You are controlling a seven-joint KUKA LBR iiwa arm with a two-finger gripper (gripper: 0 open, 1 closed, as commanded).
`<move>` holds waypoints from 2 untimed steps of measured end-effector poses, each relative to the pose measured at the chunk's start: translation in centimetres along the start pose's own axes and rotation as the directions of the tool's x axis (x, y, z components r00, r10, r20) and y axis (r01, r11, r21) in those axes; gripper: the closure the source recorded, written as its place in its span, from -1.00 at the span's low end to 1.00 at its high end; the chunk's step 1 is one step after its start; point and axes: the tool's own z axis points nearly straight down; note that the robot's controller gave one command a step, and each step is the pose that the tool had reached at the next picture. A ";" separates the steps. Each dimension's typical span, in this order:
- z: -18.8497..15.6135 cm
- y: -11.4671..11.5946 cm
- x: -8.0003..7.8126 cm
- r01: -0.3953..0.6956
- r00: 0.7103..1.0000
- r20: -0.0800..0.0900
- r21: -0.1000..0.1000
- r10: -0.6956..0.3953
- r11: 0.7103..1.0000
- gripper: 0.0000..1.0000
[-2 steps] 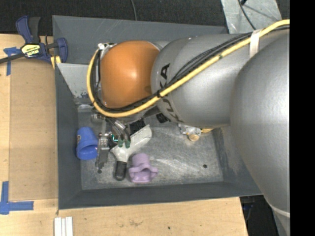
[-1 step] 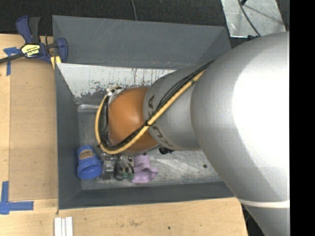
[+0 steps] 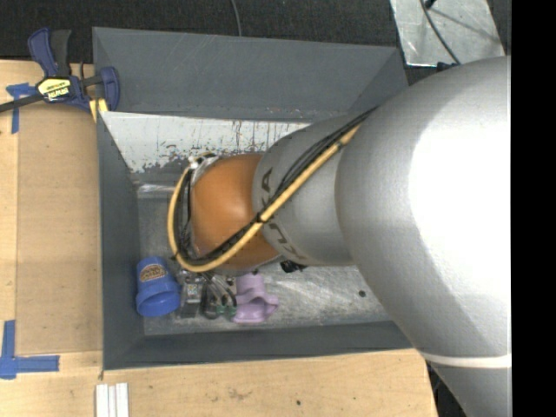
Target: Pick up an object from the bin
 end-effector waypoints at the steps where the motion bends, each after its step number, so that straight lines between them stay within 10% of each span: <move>1: -3.6 -0.2 0.0 0.073 0.997 -0.018 -0.003 -0.073 0.997 1.00; 2: -5.8 -0.3 -0.3 0.094 0.995 -0.018 -0.003 -0.094 0.996 1.00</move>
Offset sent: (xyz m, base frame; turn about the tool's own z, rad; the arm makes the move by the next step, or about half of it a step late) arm 0.0100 0.0287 0.1831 -0.0728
